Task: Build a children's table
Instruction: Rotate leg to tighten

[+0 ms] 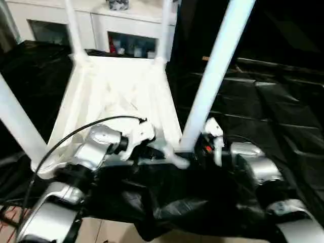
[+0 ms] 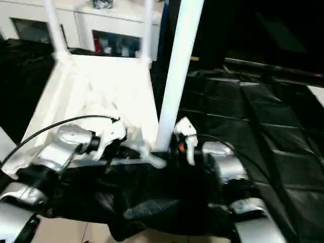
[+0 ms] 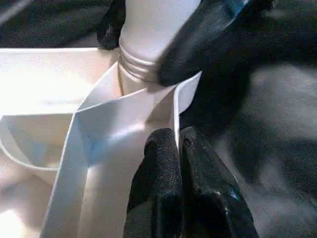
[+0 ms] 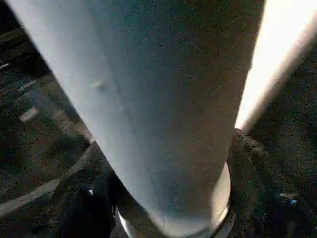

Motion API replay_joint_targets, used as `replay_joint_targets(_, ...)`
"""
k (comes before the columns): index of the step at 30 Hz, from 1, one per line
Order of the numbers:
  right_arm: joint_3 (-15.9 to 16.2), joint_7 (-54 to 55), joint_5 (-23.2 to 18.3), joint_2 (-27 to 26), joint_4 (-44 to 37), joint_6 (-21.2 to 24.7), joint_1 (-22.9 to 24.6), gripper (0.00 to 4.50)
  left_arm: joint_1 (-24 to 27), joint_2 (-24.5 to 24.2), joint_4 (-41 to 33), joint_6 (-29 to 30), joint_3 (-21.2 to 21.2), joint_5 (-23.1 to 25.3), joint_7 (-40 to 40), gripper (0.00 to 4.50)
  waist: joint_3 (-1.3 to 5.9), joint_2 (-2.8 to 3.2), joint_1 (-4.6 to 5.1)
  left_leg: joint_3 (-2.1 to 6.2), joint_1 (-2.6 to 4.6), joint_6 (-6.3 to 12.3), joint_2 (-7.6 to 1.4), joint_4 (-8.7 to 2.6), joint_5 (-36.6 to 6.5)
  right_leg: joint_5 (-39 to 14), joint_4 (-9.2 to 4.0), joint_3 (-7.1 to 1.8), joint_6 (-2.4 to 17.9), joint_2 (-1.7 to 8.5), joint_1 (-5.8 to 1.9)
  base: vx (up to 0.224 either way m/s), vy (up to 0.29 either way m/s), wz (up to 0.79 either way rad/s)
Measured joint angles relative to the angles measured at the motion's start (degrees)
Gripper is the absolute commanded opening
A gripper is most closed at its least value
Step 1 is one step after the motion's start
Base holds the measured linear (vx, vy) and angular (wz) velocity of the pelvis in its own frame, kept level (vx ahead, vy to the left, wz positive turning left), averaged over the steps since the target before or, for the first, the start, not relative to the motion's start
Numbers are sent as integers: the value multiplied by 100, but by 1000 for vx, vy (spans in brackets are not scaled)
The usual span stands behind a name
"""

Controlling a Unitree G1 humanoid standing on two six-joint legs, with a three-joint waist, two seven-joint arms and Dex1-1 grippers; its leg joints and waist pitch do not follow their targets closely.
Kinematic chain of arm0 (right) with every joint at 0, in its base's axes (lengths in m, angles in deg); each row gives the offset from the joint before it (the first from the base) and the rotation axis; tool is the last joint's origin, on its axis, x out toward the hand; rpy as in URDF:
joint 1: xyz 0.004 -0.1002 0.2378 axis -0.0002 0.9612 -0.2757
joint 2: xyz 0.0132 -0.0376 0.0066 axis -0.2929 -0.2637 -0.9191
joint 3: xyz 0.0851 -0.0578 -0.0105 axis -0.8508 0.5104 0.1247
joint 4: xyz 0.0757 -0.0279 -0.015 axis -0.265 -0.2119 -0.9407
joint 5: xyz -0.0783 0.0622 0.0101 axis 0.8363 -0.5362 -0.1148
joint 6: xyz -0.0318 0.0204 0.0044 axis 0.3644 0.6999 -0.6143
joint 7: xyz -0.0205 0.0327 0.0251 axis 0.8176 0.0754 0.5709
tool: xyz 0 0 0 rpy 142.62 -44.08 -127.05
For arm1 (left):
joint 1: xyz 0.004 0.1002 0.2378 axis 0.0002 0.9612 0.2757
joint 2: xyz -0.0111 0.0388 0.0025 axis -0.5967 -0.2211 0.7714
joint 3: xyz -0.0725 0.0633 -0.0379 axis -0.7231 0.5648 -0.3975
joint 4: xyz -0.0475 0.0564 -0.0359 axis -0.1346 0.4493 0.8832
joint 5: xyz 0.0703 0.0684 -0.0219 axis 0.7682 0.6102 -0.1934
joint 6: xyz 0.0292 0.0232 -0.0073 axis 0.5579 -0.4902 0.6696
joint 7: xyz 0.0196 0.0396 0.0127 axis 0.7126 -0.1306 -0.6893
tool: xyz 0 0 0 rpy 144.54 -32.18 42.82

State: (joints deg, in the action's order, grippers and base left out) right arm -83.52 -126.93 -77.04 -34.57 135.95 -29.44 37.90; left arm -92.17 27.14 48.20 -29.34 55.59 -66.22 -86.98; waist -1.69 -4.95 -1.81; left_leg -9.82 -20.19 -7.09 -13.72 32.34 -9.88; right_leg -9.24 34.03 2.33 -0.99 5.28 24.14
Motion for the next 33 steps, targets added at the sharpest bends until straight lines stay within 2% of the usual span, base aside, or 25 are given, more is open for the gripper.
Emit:
replay_joint_targets(4,-228,1324,15,-376,363,12,-264,262,-74,332,72,282,-80,138,761,0,0,1,54,10,16,0,0,-6,-1,-1,-2,11,-2,-1,1,0,0,0)
replay_joint_targets(7,-277,1809,33,-535,427,-3,-328,262,-83,414,45,403,-94,173,988,0,2,0,68,11,16,-1,-1,-11,-1,-1,-2,12,-2,-4,0,0,0,0)
replay_joint_targets(9,-293,1816,59,-558,434,-63,-322,318,-82,430,19,451,-94,176,1007,0,2,0,69,11,15,-1,0,-8,-1,-1,-3,10,-2,-4,-2,0,0,0)
replay_joint_targets(12,-351,1706,68,-554,475,-152,-311,318,-78,468,-29,463,-84,195,995,0,-1,5,54,10,8,-1,1,-4,-1,0,-7,6,-1,-2,1,0,0,0)
replay_joint_targets(13,-350,1649,82,-528,479,-190,-311,349,-78,467,-34,452,-84,201,986,0,-4,9,49,7,7,-1,1,-5,-1,0,-7,4,1,-2,1,0,0,0)
replay_joint_targets(15,-335,1552,148,-493,493,-265,-310,360,-78,467,-43,439,-83,201,954,0,-7,14,31,7,5,-1,1,-10,-1,1,-6,6,1,-3,2,0,0,0)
replay_joint_targets(22,-19,40,126,-27,262,-598,-85,360,55,144,-273,223,-19,49,195,0,-26,41,-41,5,-3,-1,-3,-47,-1,14,1,13,26,-4,17,0,0,0)
replay_joint_targets(25,97,-922,-57,228,-78,-406,94,360,109,-67,-323,6,31,-48,-391,0,-29,47,-120,1,-9,1,-4,-43,0,9,-2,10,28,-3,24,0,0,0)
replay_joint_targets(29,273,-1723,-143,456,-310,-240,182,360,148,-217,-323,-179,54,-113,-899,0,-29,46,-166,-6,-16,1,-3,-14,0,9,-3,2,29,3,23,0,0,0)
replay_joint_targets(31,345,-1947,-188,547,-448,-154,260,326,154,-268,-321,-233,91,-145,-1054,0,-30,46,-175,-6,-22,1,-3,-6,0,9,-2,0,29,4,22,0,0,0)
replay_joint_targets(33,431,-2201,-191,695,-696,-55,393,326,154,-307,-284,-384,141,-197,-1228,0,-30,47,-213,-6,-20,2,-4,-7,0,6,-3,-2,25,5,13,0,0,0)
